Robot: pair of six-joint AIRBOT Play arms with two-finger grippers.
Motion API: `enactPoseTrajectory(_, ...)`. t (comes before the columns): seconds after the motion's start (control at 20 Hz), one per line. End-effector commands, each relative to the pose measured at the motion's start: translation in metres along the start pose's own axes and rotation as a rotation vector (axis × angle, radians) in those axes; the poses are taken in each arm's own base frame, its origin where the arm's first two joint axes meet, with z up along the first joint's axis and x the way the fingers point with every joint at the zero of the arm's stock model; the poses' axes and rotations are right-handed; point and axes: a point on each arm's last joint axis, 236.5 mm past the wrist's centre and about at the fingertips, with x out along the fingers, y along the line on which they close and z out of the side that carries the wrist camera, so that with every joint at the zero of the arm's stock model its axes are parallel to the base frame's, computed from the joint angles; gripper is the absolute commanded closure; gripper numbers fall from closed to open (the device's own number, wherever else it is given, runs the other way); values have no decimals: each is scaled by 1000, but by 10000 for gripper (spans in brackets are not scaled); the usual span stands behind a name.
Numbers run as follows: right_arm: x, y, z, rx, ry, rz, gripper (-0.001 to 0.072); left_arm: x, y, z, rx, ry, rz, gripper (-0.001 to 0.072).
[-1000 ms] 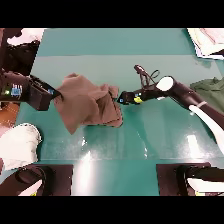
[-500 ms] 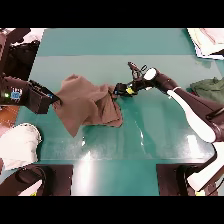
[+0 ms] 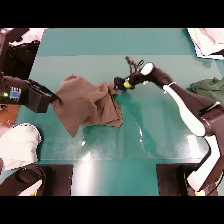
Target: Fold the shirts.
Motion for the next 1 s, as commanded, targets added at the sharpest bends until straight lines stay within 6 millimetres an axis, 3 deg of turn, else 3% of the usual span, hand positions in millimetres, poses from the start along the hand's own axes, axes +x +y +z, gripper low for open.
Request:
enactPoseTrajectory(0.0, -84, 40, 53, -136, -159, 41, 700, -32, 33, 37, 8, -157, 161, 682)
enactPoseTrajectory(0.1, -170, 77, 82, -234, -295, 64, 700, -79, 47, 71, 14, -325, 252, 683)
enactPoseTrajectory(0.25, -307, 136, 95, -387, -514, 73, 700, -160, 43, 107, 25, -568, 289, 682)
enactPoseTrajectory(0.4, -429, 183, 69, -532, -717, 8, 700, -226, 29, 119, 31, -746, 274, 682)
enactPoseTrajectory(0.5, -492, 197, 41, -585, -843, -74, 700, -258, 21, 121, 36, -828, 260, 682)
enactPoseTrajectory(0.75, -595, 201, -36, -588, -1085, -271, 701, -296, -12, 129, 70, -966, 139, 682)
enactPoseTrajectory(0.85, -623, 191, -52, -552, -1161, -389, 702, -308, -31, 138, 90, -1039, 58, 682)
enactPoseTrajectory(0.95, -641, 173, -60, -478, -1185, -505, 702, -312, -37, 141, 95, -1058, 30, 683)
